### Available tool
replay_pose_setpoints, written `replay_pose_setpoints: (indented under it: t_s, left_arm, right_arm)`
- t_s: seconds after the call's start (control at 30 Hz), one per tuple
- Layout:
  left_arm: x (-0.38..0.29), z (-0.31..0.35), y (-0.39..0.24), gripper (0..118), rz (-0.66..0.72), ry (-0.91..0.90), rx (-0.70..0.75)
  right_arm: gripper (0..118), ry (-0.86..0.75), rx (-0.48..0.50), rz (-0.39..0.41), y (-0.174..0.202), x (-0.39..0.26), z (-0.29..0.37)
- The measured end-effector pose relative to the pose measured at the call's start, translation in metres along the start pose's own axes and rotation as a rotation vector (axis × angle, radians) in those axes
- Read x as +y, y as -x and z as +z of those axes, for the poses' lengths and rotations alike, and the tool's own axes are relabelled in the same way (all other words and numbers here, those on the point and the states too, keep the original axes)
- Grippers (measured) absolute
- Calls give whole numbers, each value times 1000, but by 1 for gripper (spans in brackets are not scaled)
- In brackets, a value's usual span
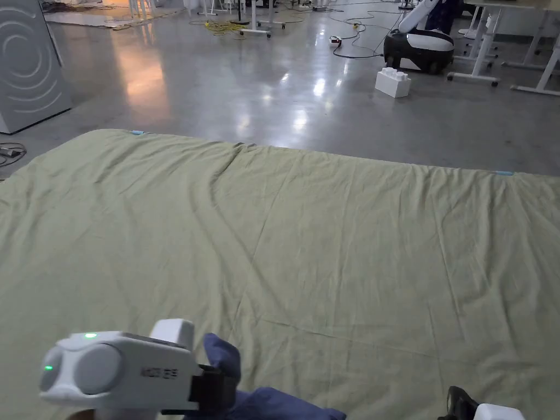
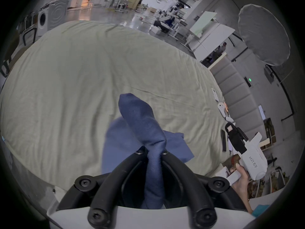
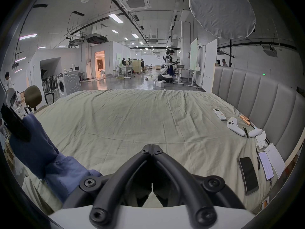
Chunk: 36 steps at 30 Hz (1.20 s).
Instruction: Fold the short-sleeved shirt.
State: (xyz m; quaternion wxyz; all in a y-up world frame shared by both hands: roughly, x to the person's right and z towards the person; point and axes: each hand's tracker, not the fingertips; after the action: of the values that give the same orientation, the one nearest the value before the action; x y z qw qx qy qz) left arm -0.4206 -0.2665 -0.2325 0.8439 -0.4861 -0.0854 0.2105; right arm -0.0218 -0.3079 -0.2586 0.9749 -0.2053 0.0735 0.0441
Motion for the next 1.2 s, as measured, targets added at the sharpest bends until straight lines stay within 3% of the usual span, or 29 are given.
replay_pose_setpoints:
  t_s: [0.27, 0.5, 0.57, 0.63, 0.67, 0.8, 0.9, 1.0, 1.2]
  left_arm:
    - [-26, -97, -62, 10, -62, 125, 83]
    - [-34, -118, -81, 12, -135, 119, 143]
    - [-32, -115, -74, 25, -102, 133, 66]
    - [-33, -108, -67, 50, -52, 147, -23]
    - [-33, -103, -64, 57, -33, 142, -43]
    - [-30, -77, -57, 58, -18, 65, -129]
    - [-31, -72, -54, 53, -18, 18, -151]
    - [-31, -86, -55, 18, -41, 38, -88]
    - [-53, -134, -57, 10, -20, 180, -49]
  right_arm:
    - [0, 20, -18, -29, -13, -11, 4]
    - [0, 28, -36, -43, -21, -15, 7]
    - [0, 29, -37, -44, -22, -15, 8]
    - [0, 28, -38, -45, -23, -16, 10]
    - [0, 28, -38, -44, -23, -16, 11]
    - [0, 29, -40, -40, -24, -16, 13]
    - [0, 32, -42, -39, -25, -17, 14]
    - [0, 36, -40, -37, -24, -18, 14]
    - [0, 39, -40, -36, -24, -20, 16]
